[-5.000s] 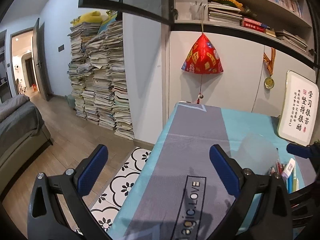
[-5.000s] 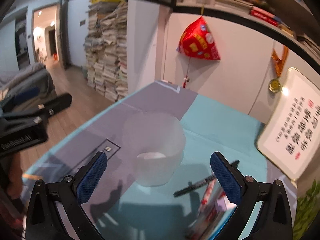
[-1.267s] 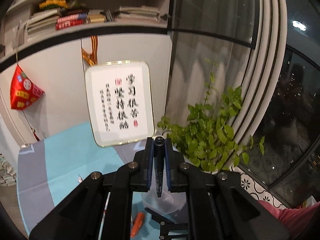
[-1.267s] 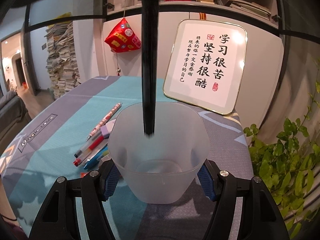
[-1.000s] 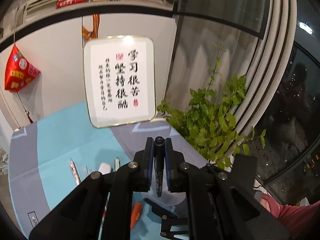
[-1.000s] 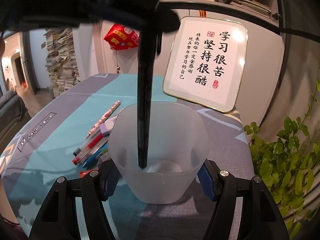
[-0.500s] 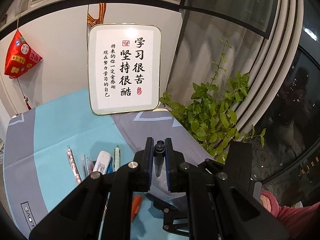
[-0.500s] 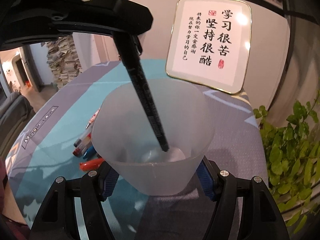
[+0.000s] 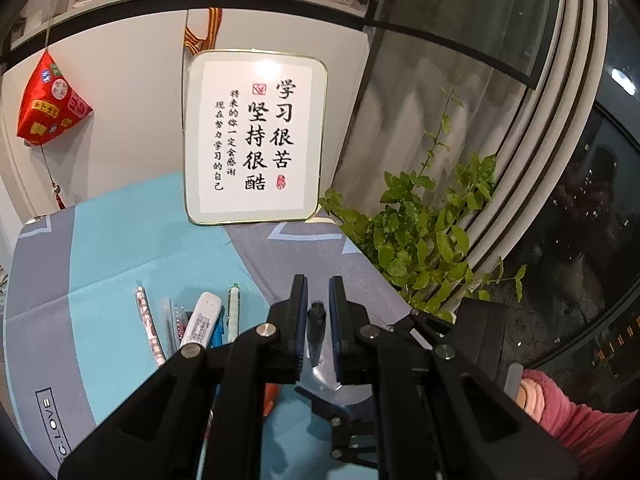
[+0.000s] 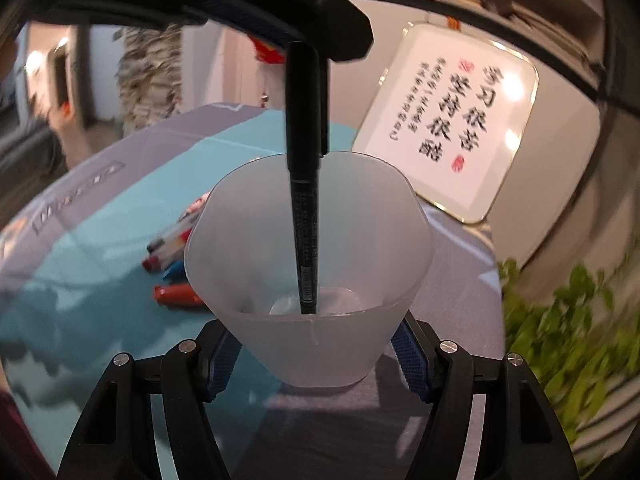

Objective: Organize stationery
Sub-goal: 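Open the left tool and move it back over the pens, then grasp the red-white checkered pen with the left tool, then carry the checkered pen with the left tool and drop it into the cup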

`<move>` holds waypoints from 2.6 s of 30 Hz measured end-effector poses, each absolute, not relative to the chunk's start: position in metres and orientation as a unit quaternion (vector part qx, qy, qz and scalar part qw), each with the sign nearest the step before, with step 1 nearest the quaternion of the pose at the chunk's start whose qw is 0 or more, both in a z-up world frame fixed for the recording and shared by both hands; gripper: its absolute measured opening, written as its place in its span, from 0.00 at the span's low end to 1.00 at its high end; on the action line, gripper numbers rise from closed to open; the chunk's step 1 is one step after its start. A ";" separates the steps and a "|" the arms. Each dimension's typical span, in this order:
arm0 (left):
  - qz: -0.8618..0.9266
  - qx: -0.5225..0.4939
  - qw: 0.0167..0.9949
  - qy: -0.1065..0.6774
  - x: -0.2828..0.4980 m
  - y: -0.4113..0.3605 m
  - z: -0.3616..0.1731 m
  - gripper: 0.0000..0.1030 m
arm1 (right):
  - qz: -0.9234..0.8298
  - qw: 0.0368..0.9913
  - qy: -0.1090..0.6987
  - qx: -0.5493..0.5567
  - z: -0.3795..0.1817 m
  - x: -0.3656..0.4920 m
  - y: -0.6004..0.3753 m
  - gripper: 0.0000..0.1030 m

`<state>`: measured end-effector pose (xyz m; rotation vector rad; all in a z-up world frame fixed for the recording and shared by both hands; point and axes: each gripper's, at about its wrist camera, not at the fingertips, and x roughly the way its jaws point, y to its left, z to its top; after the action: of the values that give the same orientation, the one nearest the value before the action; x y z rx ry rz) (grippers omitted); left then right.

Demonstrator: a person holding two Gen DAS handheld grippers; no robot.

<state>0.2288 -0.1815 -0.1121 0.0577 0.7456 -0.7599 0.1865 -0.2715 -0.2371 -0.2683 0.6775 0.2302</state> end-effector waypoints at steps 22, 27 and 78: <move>-0.194 -0.026 0.901 0.386 0.264 -0.096 -0.152 0.49 | 0.125 0.922 0.359 -0.074 -0.240 0.201 -0.299 0.67; -0.152 -0.013 0.896 0.417 0.291 -0.094 -0.180 0.49 | 0.126 0.922 0.360 -0.071 -0.240 0.201 -0.300 0.67; -0.253 -0.054 0.924 0.280 0.251 -0.144 -0.082 0.11 | 0.124 0.922 0.359 -0.074 -0.239 0.202 -0.301 0.67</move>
<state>0.2506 -0.1439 -0.0821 -0.1101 0.5746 -0.5198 0.2019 -0.3010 -0.2394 -0.1528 0.7371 0.2549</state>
